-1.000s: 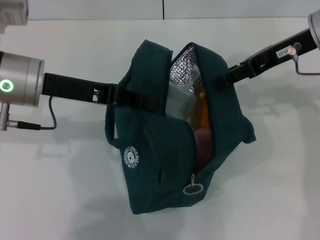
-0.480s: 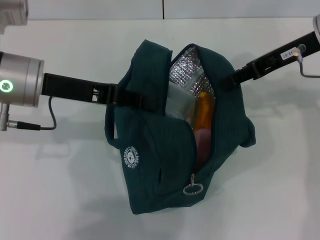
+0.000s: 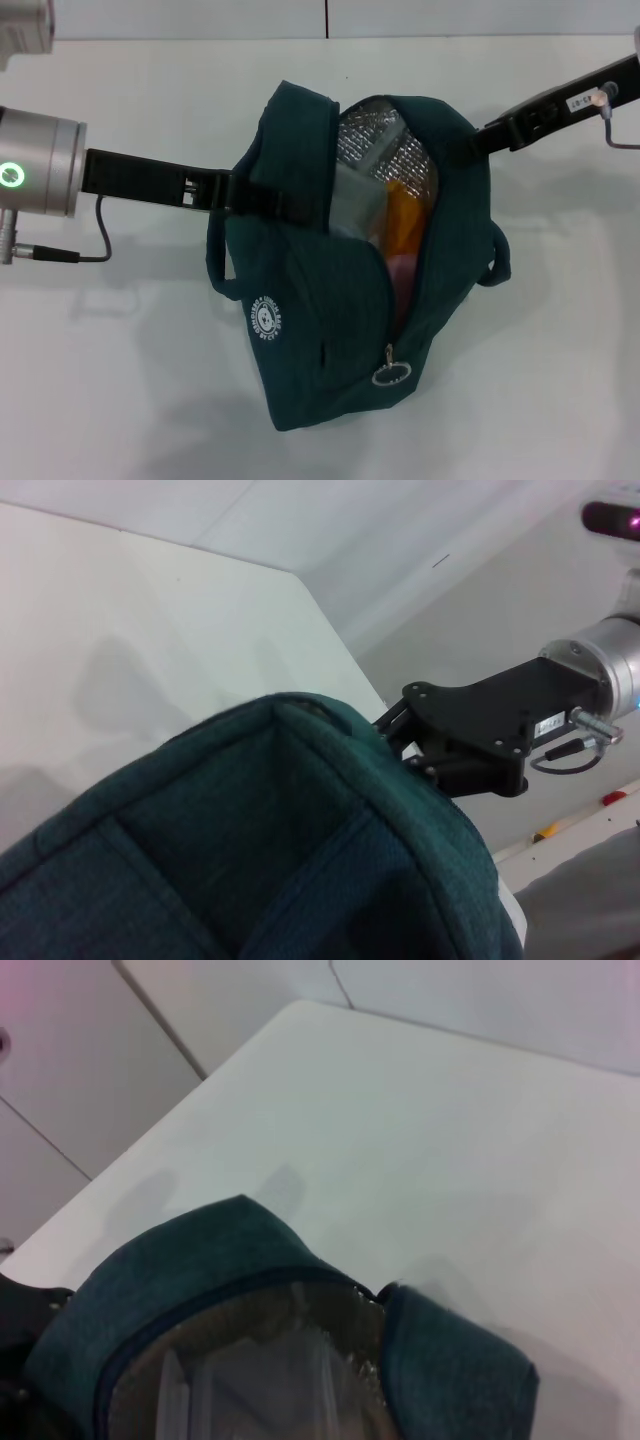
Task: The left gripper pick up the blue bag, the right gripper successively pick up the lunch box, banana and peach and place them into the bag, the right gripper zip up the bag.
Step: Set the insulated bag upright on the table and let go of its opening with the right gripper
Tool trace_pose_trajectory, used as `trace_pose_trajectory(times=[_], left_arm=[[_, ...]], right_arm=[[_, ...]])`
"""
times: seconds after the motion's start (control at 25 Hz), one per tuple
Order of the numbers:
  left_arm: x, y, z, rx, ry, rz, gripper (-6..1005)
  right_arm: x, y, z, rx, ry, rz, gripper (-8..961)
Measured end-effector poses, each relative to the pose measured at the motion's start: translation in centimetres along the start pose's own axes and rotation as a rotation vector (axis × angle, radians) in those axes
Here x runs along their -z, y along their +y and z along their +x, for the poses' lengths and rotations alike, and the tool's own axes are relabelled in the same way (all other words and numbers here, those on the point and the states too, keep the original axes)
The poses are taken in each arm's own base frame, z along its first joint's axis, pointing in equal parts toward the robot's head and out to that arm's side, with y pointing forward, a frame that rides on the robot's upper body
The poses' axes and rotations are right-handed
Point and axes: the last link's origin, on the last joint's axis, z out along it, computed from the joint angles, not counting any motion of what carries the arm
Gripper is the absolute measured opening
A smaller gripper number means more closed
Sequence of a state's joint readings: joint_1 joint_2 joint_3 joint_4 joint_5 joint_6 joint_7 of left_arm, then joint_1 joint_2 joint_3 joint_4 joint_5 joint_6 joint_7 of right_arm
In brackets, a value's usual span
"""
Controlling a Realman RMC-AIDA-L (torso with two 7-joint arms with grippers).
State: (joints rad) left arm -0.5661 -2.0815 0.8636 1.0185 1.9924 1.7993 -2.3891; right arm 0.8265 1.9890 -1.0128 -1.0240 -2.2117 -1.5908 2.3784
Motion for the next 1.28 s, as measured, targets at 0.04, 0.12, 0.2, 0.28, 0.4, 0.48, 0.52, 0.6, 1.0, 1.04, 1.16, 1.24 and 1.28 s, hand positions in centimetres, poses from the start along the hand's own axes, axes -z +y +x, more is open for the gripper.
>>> trace_pose_trajectory(times=[0.04,0.12,0.2,0.28,0.4,0.48,0.52,0.6,1.0,1.04,1.16,1.24,1.28], left_arm=[[0.0,0.0,0.0,0.0,0.0,0.0,31],[0.0,0.0,0.0,-0.003,0.001,-0.002,31],[-0.1,0.1,0.0,-0.009,0.007,-0.017,31],[-0.5,0.3,0.2,-0.014,0.011,-0.043,31],[-1.4,0.4,0.4,-0.009,0.003,-0.076,31],[-2.2,0.3,0.5,0.004,-0.005,-0.096,31],[-2.5,0.3,0.6,0.01,-0.007,-0.104,31],[-3.2,0.2,0.6,0.021,-0.011,-0.125,31],[-6.0,0.6,0.4,0.032,0.005,-0.203,31],[-6.1,0.4,0.3,0.037,0.005,-0.2,31],[-6.4,0.0,-0.1,0.06,0.006,-0.195,31],[-6.5,-0.3,-0.4,0.067,0.009,-0.191,31],[-6.6,-0.4,-0.4,0.07,0.011,-0.19,31]], right_arm=[[0.1,0.0,-0.1,0.003,-0.011,0.001,171],[0.4,0.1,-0.2,0.006,-0.032,-0.003,156],[0.9,0.2,-0.3,0.01,-0.057,-0.009,142],[1.5,0.2,-0.4,0.011,-0.081,-0.008,127],[2.7,0.1,-0.2,0.016,-0.119,0.007,117],[3.7,0.1,0.0,0.023,-0.144,0.017,110],[4.1,0.1,0.2,0.025,-0.154,0.02,107],[4.7,0.2,0.7,0.029,-0.161,0.024,100],[6.8,0.5,4.6,0.025,-0.165,0.008,84],[6.9,0.5,4.8,0.023,-0.17,0.004,84],[7.3,0.5,5.0,0.021,-0.197,-0.007,85],[7.5,0.5,5.0,0.023,-0.214,-0.009,85],[7.6,0.5,5.0,0.024,-0.221,-0.008,84]])
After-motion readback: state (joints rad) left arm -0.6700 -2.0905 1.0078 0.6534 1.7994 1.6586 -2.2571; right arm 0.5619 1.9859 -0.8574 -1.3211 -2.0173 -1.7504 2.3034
